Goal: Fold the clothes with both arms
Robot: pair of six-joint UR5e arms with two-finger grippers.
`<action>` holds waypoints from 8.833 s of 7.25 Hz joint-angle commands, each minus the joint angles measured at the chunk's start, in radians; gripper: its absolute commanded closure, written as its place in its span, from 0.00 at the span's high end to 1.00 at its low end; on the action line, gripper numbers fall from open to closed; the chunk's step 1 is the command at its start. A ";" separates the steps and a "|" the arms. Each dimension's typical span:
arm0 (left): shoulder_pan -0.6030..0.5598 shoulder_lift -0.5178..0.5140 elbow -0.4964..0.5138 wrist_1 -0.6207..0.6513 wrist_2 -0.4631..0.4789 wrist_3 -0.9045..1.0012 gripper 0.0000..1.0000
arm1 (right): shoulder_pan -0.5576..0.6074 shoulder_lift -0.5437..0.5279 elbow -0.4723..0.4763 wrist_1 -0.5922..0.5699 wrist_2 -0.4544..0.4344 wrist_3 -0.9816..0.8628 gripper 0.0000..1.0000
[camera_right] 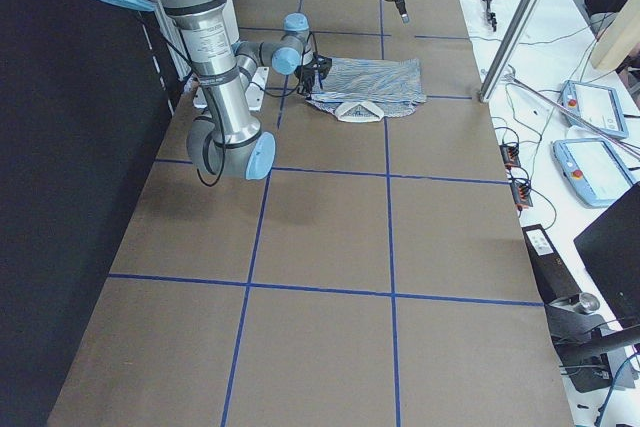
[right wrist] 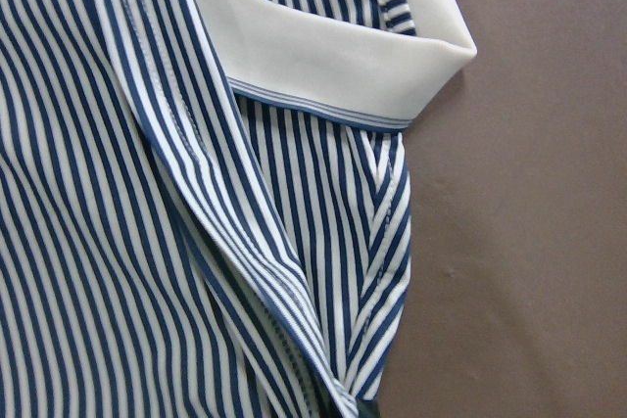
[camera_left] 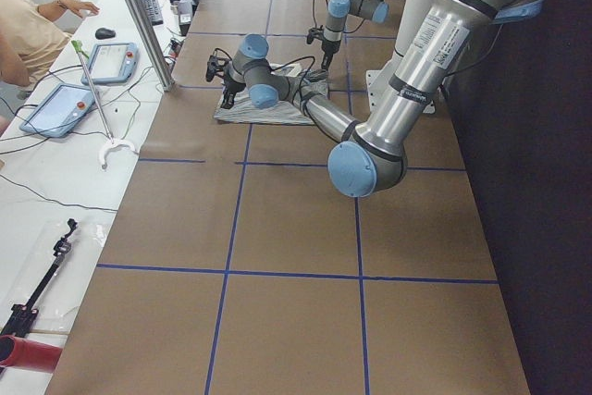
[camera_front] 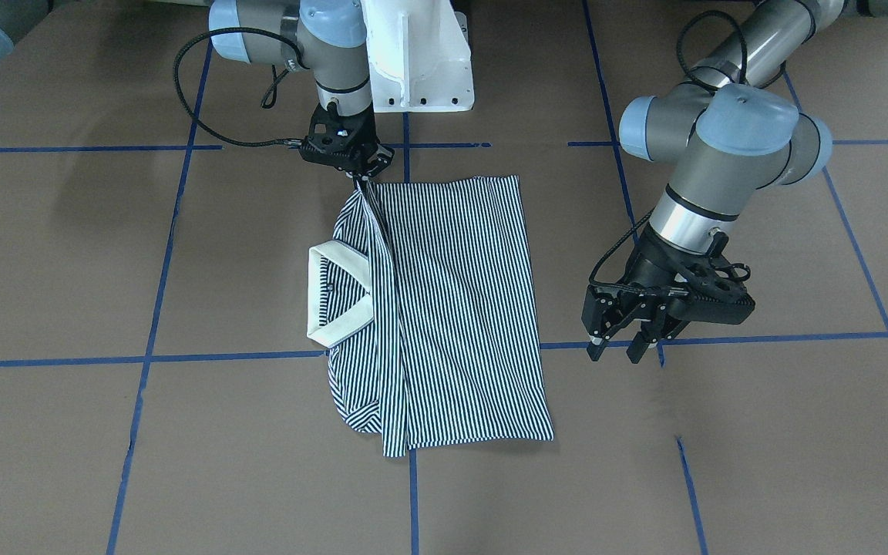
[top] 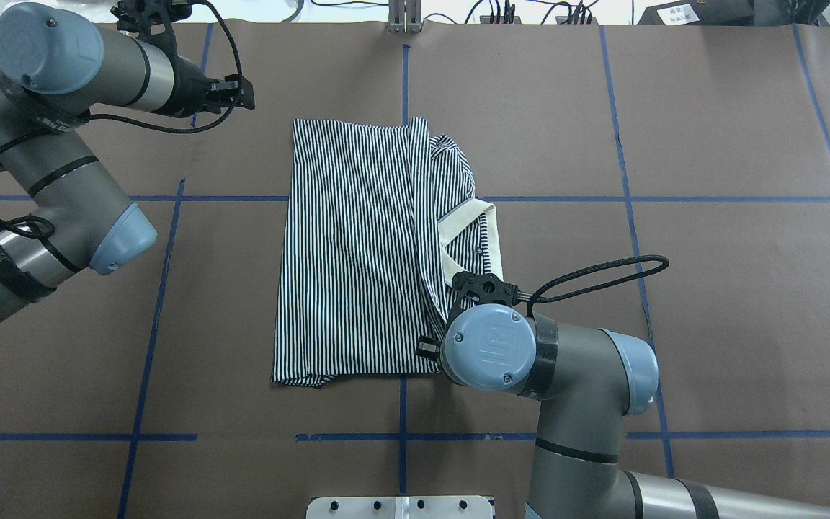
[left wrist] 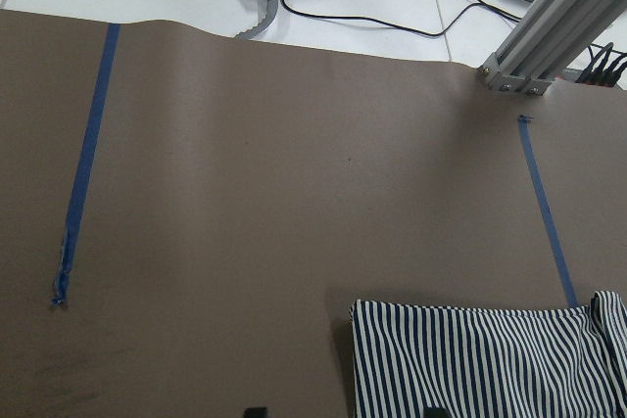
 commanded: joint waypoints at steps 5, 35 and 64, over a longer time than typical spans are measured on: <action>0.106 0.003 -0.065 0.000 0.032 -0.147 0.62 | 0.015 -0.015 0.024 0.002 0.004 -0.003 0.00; 0.582 0.239 -0.686 0.419 0.098 -0.570 0.00 | 0.009 -0.175 0.396 -0.062 -0.051 0.334 0.00; 0.269 -0.242 0.220 0.235 0.106 -0.061 0.00 | 0.518 0.206 -0.524 0.474 0.170 0.071 1.00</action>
